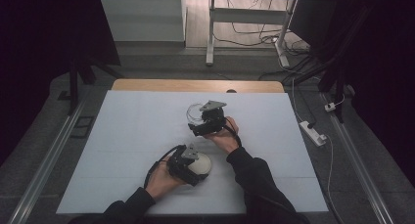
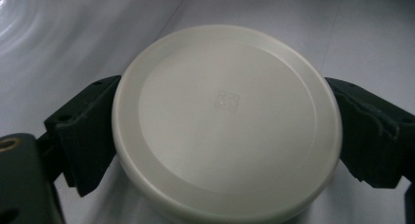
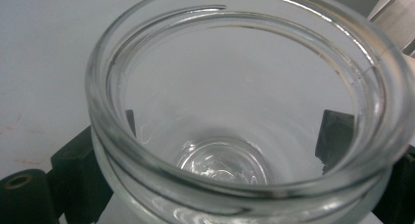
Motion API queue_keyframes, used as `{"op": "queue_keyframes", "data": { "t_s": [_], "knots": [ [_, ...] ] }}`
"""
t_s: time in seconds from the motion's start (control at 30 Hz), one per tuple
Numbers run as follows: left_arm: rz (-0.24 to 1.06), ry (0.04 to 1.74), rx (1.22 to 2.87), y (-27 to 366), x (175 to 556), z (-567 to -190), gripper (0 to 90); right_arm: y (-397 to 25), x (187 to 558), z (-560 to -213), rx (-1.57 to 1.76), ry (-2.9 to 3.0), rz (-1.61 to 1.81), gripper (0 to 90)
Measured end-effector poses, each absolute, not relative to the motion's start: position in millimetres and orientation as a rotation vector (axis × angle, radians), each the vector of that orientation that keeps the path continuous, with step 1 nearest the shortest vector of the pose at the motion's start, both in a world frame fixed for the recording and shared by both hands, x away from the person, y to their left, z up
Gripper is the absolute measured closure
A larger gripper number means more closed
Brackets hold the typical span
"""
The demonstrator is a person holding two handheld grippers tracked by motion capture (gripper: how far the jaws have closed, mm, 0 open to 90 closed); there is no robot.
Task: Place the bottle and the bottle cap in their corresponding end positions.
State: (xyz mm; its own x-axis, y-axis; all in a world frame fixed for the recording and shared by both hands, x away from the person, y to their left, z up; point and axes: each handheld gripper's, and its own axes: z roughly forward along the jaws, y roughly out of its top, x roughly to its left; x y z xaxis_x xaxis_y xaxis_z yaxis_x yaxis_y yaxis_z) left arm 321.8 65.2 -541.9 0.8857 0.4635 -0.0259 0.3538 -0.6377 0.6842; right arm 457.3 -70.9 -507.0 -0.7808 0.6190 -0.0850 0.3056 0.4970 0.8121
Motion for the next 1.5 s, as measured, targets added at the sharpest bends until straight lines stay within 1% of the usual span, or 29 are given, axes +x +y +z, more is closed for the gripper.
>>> {"op": "queue_keyframes", "data": {
  "t_s": [0.17,0.57,0.8,1.0,1.5],
  "knots": [
    [0.167,0.587,2.341,64,324,-543,7.8,-72,457,-509,0.77,2.378,1.188,6.2],
    [0.179,0.566,2.36,64,324,-543,7.0,-75,461,-509,0.83,2.396,1.2,5.8],
    [0.167,0.561,2.361,64,324,-543,2.9,-75,461,-509,0.825,2.407,1.192,5.2],
    [0.167,0.561,2.336,66,323,-542,0.2,-75,461,-509,0.808,2.423,1.195,0.8],
    [0.142,0.585,2.248,78,319,-529,0.0,-85,451,-500,0.837,2.421,1.218,0.0]
  ]
}}
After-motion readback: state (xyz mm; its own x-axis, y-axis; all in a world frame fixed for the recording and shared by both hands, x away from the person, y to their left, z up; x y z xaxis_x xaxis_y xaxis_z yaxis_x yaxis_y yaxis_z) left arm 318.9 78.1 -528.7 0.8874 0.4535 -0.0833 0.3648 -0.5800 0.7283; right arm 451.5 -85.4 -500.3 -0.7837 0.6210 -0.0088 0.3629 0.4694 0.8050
